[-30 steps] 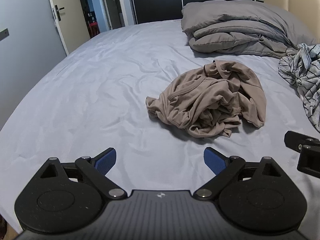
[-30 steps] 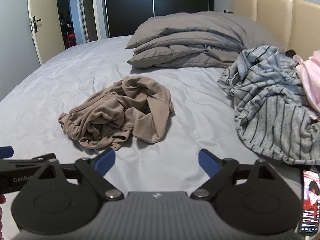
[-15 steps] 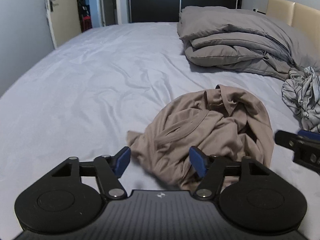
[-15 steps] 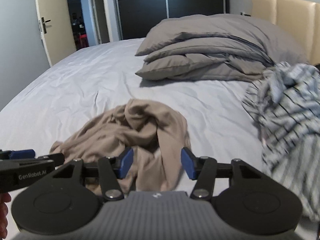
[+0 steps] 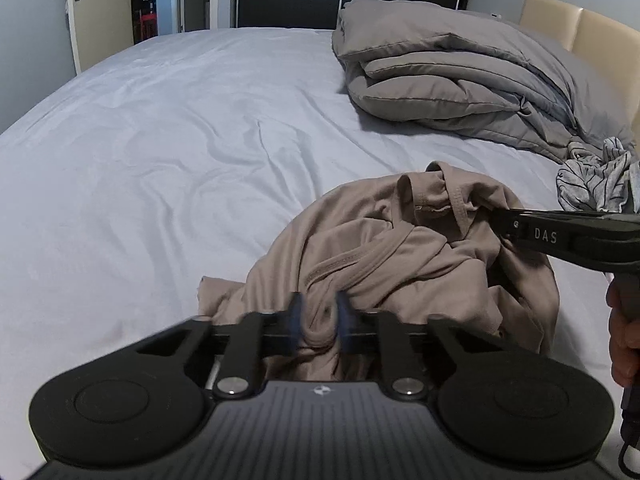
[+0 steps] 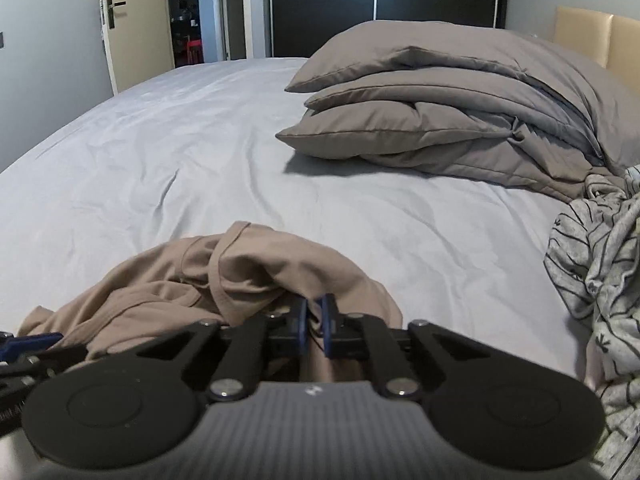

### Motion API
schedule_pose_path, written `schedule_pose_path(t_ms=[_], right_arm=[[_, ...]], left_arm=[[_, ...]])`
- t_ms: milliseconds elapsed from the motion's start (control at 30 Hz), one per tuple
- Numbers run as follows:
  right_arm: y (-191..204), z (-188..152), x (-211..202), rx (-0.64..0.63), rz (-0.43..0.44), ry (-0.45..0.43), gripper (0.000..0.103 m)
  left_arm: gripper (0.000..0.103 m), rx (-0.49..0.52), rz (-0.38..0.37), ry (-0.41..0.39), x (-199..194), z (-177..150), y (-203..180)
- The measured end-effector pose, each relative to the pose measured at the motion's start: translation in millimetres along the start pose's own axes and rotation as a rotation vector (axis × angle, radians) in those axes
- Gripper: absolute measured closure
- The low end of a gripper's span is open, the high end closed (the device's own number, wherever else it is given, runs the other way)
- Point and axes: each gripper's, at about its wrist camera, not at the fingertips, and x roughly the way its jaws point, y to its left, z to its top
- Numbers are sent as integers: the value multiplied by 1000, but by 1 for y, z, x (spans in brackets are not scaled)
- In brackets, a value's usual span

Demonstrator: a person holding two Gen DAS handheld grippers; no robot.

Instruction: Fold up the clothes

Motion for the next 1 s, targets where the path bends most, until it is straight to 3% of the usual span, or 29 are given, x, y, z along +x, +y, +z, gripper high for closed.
schedule_pose_path(t_ms=[167, 333, 567, 800, 933, 1000], right_arm=[[-4, 11, -24, -1, -21, -57, 101], [-10, 32, -80, 15, -83, -156, 102], [-12, 63, -189, -4, -122, -339, 102], [6, 82, -332, -53, -135, -636, 103], [15, 83, -372, -52, -34, -616, 103], [21, 75, -377, -45, 37, -570, 98]], left_arm=[[100, -13, 12, -54, -23, 9, 5], [101, -39, 88, -159, -76, 27, 22], [101, 0, 118, -375, -190, 51, 26], [102, 45, 137, -590, -305, 74, 28], [103, 70, 147, -713, -371, 87, 29], [103, 96, 146, -709, -382, 87, 26]])
